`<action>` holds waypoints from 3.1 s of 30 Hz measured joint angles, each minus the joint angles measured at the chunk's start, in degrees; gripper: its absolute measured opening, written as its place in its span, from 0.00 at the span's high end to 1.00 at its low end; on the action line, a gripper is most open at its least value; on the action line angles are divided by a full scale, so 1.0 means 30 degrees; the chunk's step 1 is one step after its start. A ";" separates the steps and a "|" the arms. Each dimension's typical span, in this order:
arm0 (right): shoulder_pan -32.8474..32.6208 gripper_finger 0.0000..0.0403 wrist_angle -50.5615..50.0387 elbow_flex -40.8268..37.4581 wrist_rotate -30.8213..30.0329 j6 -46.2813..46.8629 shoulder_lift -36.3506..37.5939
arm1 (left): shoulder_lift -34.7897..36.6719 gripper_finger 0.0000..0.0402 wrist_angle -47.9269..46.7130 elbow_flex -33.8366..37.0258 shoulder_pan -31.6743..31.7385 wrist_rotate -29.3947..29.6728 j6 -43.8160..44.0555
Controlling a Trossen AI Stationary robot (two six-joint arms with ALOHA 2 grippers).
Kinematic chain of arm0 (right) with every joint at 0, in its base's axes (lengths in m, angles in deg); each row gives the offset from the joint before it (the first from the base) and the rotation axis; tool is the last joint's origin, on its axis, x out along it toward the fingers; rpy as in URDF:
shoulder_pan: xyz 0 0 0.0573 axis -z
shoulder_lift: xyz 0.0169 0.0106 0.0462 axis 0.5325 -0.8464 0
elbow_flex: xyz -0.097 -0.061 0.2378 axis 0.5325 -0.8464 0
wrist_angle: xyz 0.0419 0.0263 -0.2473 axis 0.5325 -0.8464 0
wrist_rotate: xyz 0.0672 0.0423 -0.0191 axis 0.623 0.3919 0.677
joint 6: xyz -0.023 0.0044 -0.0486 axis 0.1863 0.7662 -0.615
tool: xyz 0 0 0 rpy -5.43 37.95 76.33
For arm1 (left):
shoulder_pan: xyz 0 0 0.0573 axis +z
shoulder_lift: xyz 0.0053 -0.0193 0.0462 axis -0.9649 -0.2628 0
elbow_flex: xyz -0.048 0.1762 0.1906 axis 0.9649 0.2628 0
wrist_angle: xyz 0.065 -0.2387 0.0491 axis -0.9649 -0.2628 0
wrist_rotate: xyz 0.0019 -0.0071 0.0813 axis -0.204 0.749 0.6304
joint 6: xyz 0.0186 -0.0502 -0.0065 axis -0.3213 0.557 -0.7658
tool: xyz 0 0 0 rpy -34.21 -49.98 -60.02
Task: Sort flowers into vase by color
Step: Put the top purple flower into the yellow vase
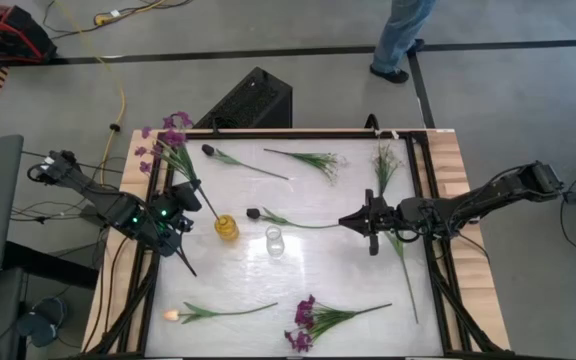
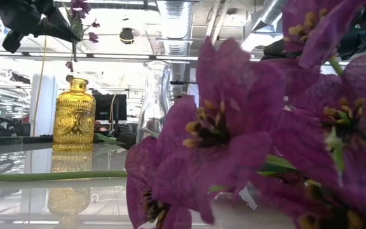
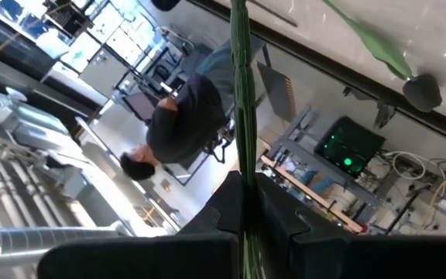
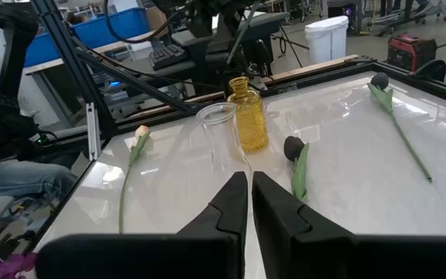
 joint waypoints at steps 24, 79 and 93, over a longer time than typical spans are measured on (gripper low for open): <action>-0.0005 0.87 0.0030 0.0000 -0.0082 0.0039 0.0000 | -0.3211 1.00 0.0014 0.0000 0.1230 0.0233 -0.0358; -0.0022 0.87 0.0019 0.0000 0.0100 -0.0154 0.0000 | -0.3857 0.69 0.0596 -0.4309 -0.2467 -0.0502 0.8468; 0.0270 0.87 0.0015 0.0000 0.0122 -0.0159 0.0000 | 0.1312 0.69 0.5450 -1.0697 -0.1611 -0.1146 1.4666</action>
